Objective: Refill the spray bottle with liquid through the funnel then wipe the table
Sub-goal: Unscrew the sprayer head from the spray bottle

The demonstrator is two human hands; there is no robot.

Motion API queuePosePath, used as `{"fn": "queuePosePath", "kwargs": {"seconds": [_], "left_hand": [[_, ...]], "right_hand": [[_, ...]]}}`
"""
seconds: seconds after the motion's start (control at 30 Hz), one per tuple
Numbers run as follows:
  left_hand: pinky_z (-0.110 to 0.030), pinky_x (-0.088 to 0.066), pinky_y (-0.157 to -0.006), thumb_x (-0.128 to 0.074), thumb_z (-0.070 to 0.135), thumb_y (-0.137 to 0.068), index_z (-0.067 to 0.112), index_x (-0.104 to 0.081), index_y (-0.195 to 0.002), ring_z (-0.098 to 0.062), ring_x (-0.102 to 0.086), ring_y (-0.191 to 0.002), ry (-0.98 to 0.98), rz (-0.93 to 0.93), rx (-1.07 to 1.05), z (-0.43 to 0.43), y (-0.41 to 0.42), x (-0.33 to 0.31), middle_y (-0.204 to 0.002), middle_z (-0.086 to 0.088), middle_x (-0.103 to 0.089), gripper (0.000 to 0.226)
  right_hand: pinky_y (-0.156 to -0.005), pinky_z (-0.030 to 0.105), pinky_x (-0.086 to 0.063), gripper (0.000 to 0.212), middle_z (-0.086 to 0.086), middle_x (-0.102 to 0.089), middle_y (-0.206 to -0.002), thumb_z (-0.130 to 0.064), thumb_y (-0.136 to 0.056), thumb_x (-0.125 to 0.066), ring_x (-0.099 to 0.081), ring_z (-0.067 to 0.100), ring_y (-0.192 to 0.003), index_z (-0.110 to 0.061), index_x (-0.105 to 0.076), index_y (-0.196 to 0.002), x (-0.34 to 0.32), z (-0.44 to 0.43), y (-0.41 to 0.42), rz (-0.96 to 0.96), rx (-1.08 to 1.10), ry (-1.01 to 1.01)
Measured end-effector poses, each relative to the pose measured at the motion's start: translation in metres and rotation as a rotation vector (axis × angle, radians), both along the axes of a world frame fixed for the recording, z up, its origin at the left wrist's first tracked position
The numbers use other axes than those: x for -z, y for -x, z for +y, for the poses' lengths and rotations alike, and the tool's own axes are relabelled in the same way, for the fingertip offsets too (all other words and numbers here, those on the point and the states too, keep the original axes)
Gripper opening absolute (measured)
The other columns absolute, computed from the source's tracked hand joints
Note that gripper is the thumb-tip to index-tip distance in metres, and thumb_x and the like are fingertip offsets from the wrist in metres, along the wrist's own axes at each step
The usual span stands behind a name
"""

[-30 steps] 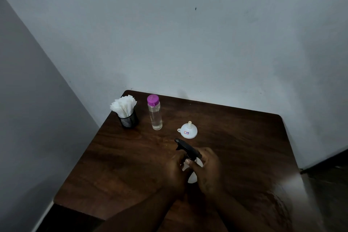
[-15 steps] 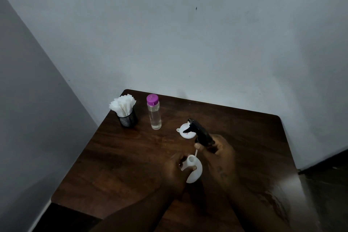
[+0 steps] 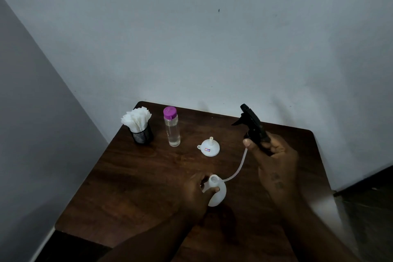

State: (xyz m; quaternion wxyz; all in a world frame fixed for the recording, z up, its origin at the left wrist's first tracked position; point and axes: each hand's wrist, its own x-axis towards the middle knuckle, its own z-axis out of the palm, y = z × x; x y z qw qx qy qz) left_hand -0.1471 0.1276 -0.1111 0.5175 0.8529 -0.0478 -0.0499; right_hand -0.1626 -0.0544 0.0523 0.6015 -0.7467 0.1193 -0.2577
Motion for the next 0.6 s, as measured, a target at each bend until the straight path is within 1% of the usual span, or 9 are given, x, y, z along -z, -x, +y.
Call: {"fn": "queuePosePath", "kwargs": {"seconds": [0.07,0.13,0.2,0.33,0.4,0.5,0.6], "left_hand": [[-0.022,-0.055,-0.089,-0.086,0.03,-0.075,0.034,-0.07,-0.107,0.002,-0.064,-0.102,0.004,0.013,-0.008,0.0,0.0,-0.001,-0.106,0.02,-0.07,0.036],[-0.024,-0.056,-0.089,-0.086,0.032,-0.075,0.035,-0.07,-0.106,0.002,-0.064,-0.102,0.0,0.014,-0.005,0.0,-0.001,0.001,-0.105,0.02,-0.07,0.036],[-0.025,-0.057,-0.089,-0.086,0.035,-0.074,0.036,-0.069,-0.106,0.002,-0.065,-0.101,-0.01,0.018,-0.005,0.0,-0.001,0.002,-0.105,0.02,-0.07,0.037],[-0.025,-0.056,-0.088,-0.086,0.033,-0.074,0.036,-0.069,-0.106,0.002,-0.064,-0.101,-0.021,0.014,-0.005,0.0,-0.001,0.001,-0.106,0.021,-0.069,0.037],[-0.024,-0.056,-0.089,-0.087,0.031,-0.075,0.035,-0.069,-0.106,0.002,-0.064,-0.102,-0.005,0.015,-0.002,0.0,-0.001,0.001,-0.106,0.02,-0.069,0.036],[-0.025,-0.056,-0.091,-0.087,0.03,-0.075,0.032,-0.07,-0.108,0.0,-0.065,-0.103,0.014,0.038,-0.007,0.0,-0.001,0.0,-0.107,0.018,-0.069,0.037],[-0.022,-0.055,-0.091,-0.087,0.03,-0.075,0.032,-0.071,-0.109,0.002,-0.064,-0.103,0.019,0.042,-0.017,0.0,-0.001,0.0,-0.106,0.019,-0.07,0.038]], "right_hand": [[-0.079,0.025,-0.054,0.032,-0.004,-0.075,-0.097,-0.02,-0.078,-0.082,-0.071,0.009,-0.091,-0.025,-0.071,-0.108,-0.004,-0.005,0.001,0.013,0.016,-0.041],[-0.082,0.028,-0.056,0.032,-0.005,-0.076,-0.097,-0.019,-0.079,-0.082,-0.072,0.008,-0.091,-0.02,-0.072,-0.109,-0.007,-0.008,0.004,0.03,0.036,-0.057],[-0.084,0.031,-0.057,0.03,-0.004,-0.076,-0.096,-0.017,-0.08,-0.08,-0.073,0.009,-0.091,-0.017,-0.073,-0.109,-0.008,-0.012,0.006,0.045,0.061,-0.116],[-0.088,0.04,-0.057,0.024,-0.002,-0.076,-0.097,-0.019,-0.08,-0.081,-0.072,0.019,-0.096,-0.022,-0.074,-0.104,-0.003,-0.022,0.01,0.078,0.137,-0.214],[-0.086,0.038,-0.059,0.023,-0.001,-0.076,-0.099,-0.017,-0.082,-0.079,-0.073,0.022,-0.095,-0.02,-0.073,-0.104,-0.002,-0.027,0.012,0.094,0.149,-0.263],[-0.081,0.03,-0.061,0.034,0.007,-0.073,-0.109,-0.012,-0.083,-0.077,-0.072,0.023,-0.095,-0.008,-0.068,-0.115,-0.001,-0.04,0.013,0.101,0.174,-0.389],[-0.075,0.026,-0.061,0.031,0.018,-0.069,-0.115,-0.008,-0.084,-0.075,-0.069,0.026,-0.098,-0.007,-0.064,-0.113,0.006,-0.059,0.015,0.163,0.194,-0.527]]}}
